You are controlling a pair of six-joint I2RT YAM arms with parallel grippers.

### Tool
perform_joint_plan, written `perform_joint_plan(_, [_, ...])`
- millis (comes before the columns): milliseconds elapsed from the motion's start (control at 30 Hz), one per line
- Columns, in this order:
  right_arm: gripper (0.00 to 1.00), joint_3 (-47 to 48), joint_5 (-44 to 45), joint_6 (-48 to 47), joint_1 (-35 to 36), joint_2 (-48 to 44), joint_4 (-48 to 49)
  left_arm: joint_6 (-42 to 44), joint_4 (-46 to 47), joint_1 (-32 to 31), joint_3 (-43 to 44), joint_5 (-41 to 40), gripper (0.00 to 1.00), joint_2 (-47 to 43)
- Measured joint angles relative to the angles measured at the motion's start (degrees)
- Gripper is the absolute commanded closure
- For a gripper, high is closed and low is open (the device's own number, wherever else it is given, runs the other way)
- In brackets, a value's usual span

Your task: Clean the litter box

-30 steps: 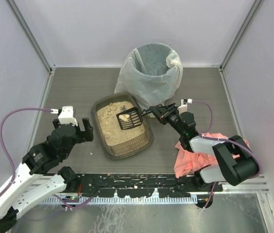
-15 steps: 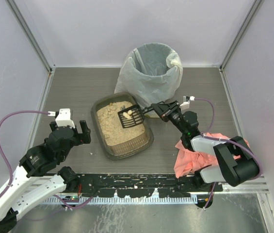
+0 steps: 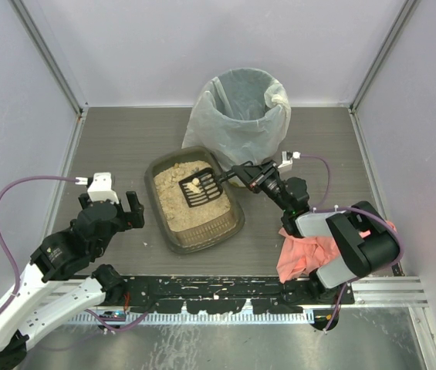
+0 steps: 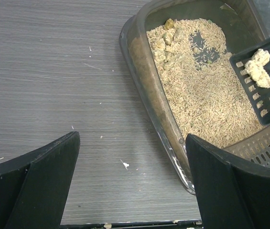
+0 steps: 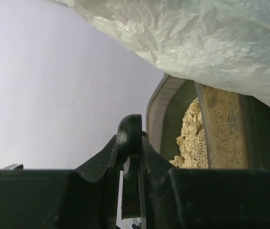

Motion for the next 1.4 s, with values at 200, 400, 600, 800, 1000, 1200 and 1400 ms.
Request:
perform_joint_plan(200, [0.99,1.77,-0.42,-1.88,0.44,0.02,-0.79,0.0,0.24,0.0,0.0,0.09,0.06,0.15])
perform_joint_plan(400, [0.99,3.61,-0.44,-3.56,1.22,-0.11,-1.99,-0.24,0.72,0.0,-0.85,0.24,0.07,0.76])
perform_joint_plan(600, [0.99,3.37,-0.63,-3.43,1.38,1.66,-1.4,-0.46,0.9,0.0,-0.96,0.59,0.07,1.22])
perform_joint_plan(800, [0.99,1.49,0.17,-2.43,0.35,1.36,-1.51,-0.55,0.9,0.0,-0.98,0.66,0.06,1.22])
perform_joint_plan(1000, [0.99,3.04,0.07,-1.88,3.21,-0.15,-5.2,-1.14,1.22,0.0,-1.4,0.87,0.06,1.05])
perform_joint_plan(1200, [0.99,4.76,0.31,-0.87,4.09,-4.5,-13.77,-1.51,1.46,0.0,-1.64,0.98,0.06,1.14])
perform_joint_plan(1400, [0.99,8.5,2.21,-0.87,3.56,-13.05,-24.94,-1.55,1.86,0.0,-2.16,0.98,0.06,0.98])
